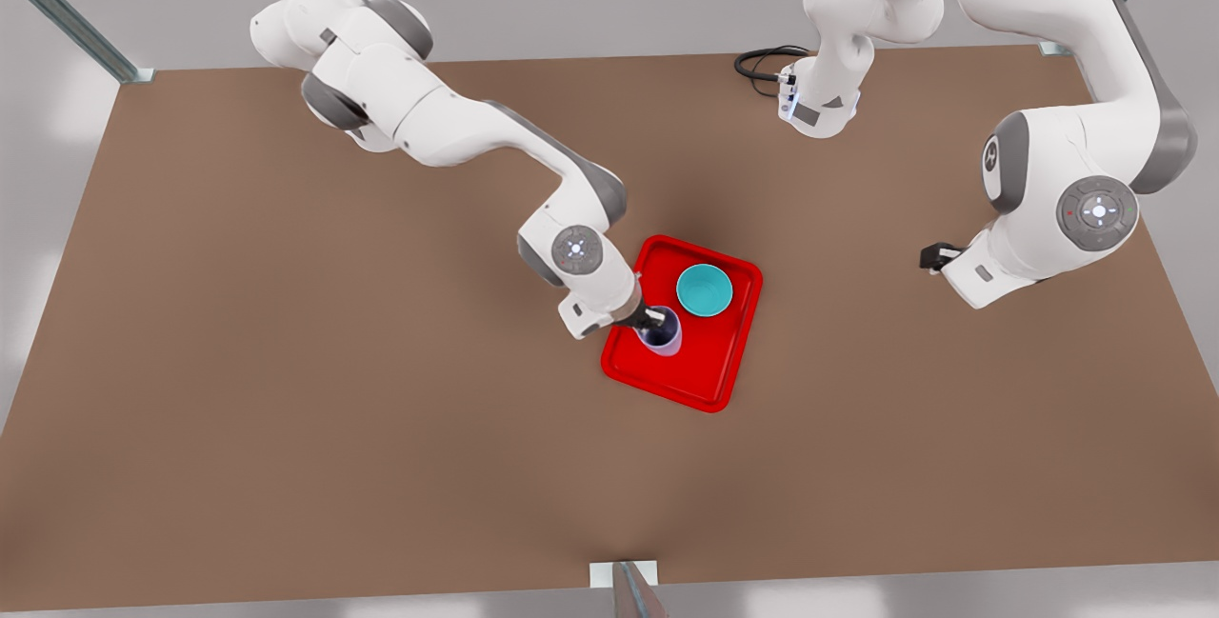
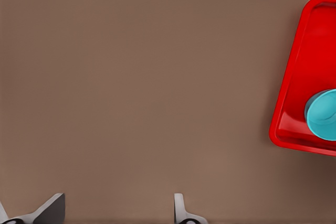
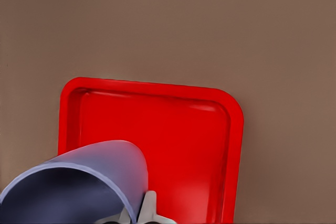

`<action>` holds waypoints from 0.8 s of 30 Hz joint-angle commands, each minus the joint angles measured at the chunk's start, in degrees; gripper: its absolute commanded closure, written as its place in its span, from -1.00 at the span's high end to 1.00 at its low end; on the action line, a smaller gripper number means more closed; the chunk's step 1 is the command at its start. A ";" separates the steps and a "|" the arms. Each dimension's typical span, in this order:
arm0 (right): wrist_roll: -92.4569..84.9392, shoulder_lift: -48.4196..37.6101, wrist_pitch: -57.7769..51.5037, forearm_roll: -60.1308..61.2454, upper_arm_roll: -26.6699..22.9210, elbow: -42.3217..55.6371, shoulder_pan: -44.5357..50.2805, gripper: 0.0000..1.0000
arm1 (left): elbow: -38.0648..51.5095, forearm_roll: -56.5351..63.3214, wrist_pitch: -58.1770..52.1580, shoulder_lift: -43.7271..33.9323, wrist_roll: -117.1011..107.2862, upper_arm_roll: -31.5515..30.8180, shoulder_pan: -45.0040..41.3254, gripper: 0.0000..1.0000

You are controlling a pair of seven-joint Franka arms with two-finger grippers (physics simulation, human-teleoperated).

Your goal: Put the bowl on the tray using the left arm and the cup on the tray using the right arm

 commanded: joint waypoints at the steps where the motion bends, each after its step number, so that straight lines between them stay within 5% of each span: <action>1: 0.13 0.18 0.10 -0.93 -0.01 0.03 0.11 -0.57 | 0.00 0.07 -0.09 -0.05 0.00 0.00 -0.01 1.00; 7: 2.41 2.82 1.07 -7.17 -0.09 -0.15 1.60 -0.52 | 0.09 -0.20 0.00 0.39 0.00 0.00 0.08 1.00; 10: 2.59 2.82 0.81 -7.97 -0.18 0.03 1.78 0.93 | 0.26 -0.28 0.00 0.39 -0.09 0.00 0.08 1.00; 19: 2.50 0.89 -5.79 -6.74 -0.01 4.16 1.16 1.00 | 0.35 -0.46 0.00 0.21 -0.09 0.00 0.08 1.00; 24: -1.80 -7.10 -10.89 -6.82 -1.67 -0.14 -4.19 1.00 | 0.88 -5.47 -1.84 0.30 0.44 -0.08 0.08 1.00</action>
